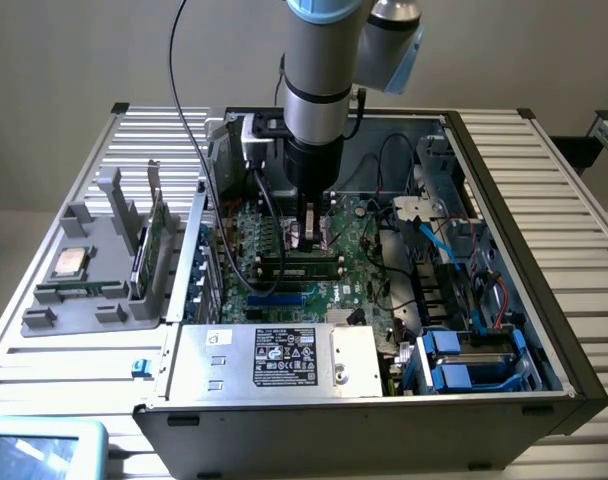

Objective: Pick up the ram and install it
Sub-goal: 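Press down the ram until it locks into place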

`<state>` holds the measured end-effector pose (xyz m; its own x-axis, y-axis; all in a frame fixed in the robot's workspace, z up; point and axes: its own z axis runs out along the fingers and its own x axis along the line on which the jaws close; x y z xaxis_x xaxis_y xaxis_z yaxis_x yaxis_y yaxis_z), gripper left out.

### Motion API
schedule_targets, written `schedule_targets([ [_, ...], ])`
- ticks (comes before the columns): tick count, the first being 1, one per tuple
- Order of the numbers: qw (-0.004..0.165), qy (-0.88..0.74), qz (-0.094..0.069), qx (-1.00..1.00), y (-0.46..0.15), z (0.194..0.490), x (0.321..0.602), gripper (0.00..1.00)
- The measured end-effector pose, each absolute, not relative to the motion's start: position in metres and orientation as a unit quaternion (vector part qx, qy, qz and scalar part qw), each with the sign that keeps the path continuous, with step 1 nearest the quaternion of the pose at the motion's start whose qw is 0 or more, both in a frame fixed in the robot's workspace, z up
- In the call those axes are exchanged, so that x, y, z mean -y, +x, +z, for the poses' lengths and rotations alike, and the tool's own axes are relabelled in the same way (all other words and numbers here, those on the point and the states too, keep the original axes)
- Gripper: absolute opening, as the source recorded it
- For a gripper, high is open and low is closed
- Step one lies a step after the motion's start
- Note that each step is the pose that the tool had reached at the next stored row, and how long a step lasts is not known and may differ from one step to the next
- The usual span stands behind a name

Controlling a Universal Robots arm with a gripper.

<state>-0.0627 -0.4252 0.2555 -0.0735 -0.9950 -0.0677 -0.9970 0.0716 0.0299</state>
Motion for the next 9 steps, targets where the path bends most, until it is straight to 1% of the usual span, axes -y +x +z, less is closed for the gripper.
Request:
schedule_targets([
  [9,0.017,-0.631,0.033,-0.775,-0.0627,0.2555,0.4252,0.09],
])
